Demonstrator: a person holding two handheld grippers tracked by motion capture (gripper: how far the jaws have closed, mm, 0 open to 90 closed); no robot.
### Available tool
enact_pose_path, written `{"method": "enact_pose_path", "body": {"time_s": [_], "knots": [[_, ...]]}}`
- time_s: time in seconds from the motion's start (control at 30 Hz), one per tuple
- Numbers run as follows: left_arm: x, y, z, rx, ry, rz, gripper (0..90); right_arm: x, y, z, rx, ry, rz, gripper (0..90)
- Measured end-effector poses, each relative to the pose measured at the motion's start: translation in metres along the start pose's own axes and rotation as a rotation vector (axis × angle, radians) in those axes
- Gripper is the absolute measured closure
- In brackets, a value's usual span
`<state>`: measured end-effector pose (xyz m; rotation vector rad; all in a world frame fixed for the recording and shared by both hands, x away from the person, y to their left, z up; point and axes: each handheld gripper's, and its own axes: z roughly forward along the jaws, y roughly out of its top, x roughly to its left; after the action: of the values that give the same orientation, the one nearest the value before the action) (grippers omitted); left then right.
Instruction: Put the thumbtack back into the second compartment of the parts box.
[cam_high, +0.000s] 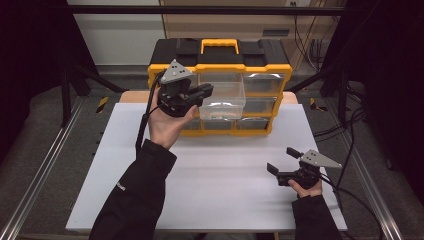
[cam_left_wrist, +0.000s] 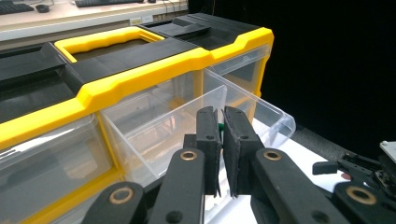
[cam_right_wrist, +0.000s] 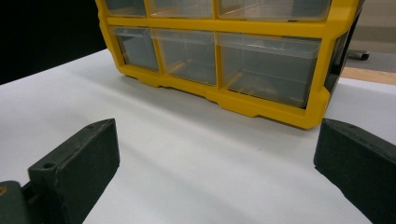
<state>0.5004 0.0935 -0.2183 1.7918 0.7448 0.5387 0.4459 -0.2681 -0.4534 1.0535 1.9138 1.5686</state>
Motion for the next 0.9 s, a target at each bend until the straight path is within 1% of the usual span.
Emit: {"method": "enact_pose_path", "body": {"time_s": [0.07, 0.13, 0.17, 0.23, 0.33, 0.57, 0.7, 0.73, 0.83, 0.9], "knots": [[0.001, 0.0, 0.004, 0.006, 0.003, 0.009, 84.5, 0.0, 0.0, 0.0, -0.004, -0.002, -0.005, 0.6], [0.004, 0.0, 0.009, 0.012, -0.007, 0.011, 84.5, 0.0, 0.0, 0.0, -0.001, -0.001, -0.002, 0.6], [0.006, -0.001, 0.011, 0.02, -0.003, 0.013, 84.4, 0.0, 0.0, 0.0, 0.0, -0.001, 0.0, 0.6], [0.008, -0.003, 0.015, 0.031, -0.004, 0.0, 84.4, 0.0, 0.0, 0.0, -0.001, 0.0, 0.0, 0.6], [0.01, -0.004, 0.018, 0.045, 0.002, 0.009, 84.4, 0.0, 0.0, 0.0, 0.0, 0.0, 0.0, 0.6], [0.012, -0.009, 0.026, 0.075, 0.006, 0.006, 84.4, 0.0, 0.0, 0.0, 0.001, -0.001, 0.0, 0.6], [0.014, -0.012, 0.03, 0.1, 0.011, 0.011, 84.2, 0.0, 0.0, 0.0, 0.0, -0.001, -0.001, 0.6], [0.015, -0.012, 0.031, 0.104, 0.017, 0.015, 84.1, 0.0, 0.0, 0.0, 0.0, 0.0, -0.001, 0.6], [0.015, -0.013, 0.032, 0.094, 0.017, 0.017, 82.4, 0.0, 0.0, 0.0, 0.0, 0.0, 0.0, 0.6], [0.015, -0.013, 0.031, 0.083, 0.017, 0.024, 76.3, 0.0, 0.0, 0.0, -0.003, -0.002, -0.005, 0.6]]}}
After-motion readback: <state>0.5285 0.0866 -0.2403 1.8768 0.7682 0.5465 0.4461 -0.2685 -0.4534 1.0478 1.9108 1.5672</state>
